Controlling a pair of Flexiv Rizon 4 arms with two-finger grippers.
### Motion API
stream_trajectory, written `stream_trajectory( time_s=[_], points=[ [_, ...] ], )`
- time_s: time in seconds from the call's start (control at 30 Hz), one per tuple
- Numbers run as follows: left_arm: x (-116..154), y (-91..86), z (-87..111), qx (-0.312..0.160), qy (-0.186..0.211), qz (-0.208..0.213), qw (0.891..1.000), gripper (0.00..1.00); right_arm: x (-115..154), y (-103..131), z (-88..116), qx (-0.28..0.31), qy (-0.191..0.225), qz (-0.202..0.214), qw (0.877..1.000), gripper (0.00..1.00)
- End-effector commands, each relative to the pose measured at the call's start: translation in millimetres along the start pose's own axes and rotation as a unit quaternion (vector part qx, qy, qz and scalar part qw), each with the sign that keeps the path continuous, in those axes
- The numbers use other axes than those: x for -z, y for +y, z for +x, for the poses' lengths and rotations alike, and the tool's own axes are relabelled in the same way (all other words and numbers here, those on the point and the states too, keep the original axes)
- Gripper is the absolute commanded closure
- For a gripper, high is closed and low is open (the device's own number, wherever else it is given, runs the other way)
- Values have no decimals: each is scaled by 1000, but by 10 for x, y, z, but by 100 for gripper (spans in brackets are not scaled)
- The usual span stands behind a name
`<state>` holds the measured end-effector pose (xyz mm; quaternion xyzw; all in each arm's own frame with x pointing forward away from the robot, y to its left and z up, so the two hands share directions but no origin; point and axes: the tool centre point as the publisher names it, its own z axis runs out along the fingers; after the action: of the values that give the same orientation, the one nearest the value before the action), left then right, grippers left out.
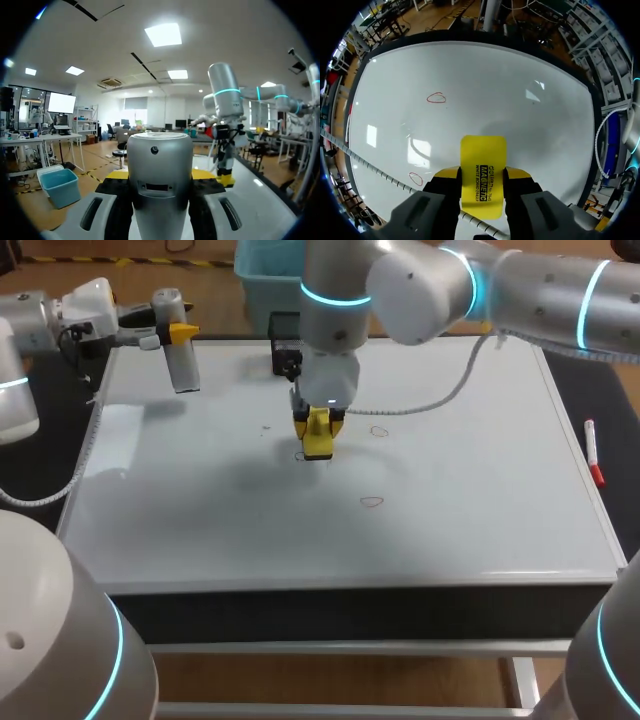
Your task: Pick up the inspection probe, press it on each red-marked spot on the whiteboard one by one, put down the probe, pick up the eraser, and wipe off all the red marks.
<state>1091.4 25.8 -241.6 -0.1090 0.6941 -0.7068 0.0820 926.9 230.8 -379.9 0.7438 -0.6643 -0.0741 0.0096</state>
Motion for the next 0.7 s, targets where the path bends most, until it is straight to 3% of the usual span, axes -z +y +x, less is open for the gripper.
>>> stream_trajectory(
  time_s=[0.03, 0.7],
  points=[
    [0, -7, -7, 0, 1, 0, 1000, 100, -87, -37, -116, 8, 9, 0, 1000, 100],
    [0, -7, -7, 0, 1, 0, 1000, 100, -370, 3, -386, 33, 19, -19, 999, 100]
  ],
)
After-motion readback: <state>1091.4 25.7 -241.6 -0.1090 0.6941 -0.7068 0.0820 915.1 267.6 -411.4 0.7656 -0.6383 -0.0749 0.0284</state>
